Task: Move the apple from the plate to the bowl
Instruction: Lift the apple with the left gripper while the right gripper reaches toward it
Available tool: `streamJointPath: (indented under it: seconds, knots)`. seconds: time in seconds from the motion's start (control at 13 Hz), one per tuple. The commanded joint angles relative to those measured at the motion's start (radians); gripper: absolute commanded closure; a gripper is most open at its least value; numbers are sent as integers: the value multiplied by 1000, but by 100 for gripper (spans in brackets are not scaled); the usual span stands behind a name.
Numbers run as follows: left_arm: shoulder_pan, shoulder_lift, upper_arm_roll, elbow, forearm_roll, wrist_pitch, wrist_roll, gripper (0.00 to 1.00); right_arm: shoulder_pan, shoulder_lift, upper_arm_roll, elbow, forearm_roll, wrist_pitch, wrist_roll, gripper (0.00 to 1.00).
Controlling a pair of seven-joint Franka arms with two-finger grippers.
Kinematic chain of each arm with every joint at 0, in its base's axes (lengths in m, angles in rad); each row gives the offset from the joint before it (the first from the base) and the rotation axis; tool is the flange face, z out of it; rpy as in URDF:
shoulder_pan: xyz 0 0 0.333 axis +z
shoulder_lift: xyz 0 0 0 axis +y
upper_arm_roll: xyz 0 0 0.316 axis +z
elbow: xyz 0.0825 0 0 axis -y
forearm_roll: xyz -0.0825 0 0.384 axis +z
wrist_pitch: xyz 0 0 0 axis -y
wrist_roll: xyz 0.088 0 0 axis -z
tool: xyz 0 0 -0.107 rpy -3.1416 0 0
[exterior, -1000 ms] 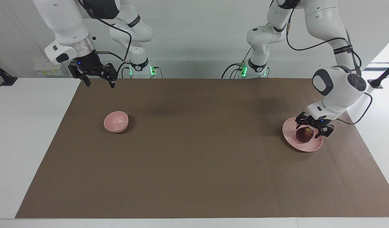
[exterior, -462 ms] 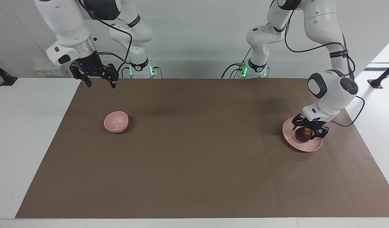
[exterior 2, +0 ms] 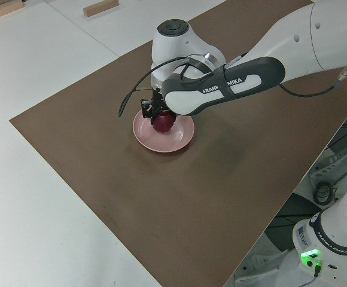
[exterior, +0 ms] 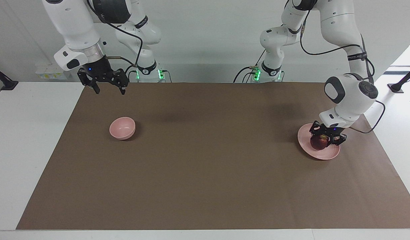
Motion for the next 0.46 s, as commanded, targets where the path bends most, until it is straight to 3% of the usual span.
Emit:
streamJointPath:
  seconds: [0.0, 0.23, 0.38]
  knots:
    - [-3, -24, -1, 32, -13, -45, -7, 100, -8, -26, 6, -69, 83, 23, 11, 0]
    - [-6, -36, -4, 145, -96, -265, -118, 100, -6, -16, 7, -72, 150, 24, 119, 0]
    - [-4, -81, -6, 171, -205, -344, -133, 100, 15, 0, 7, -70, 215, 23, 184, 0]
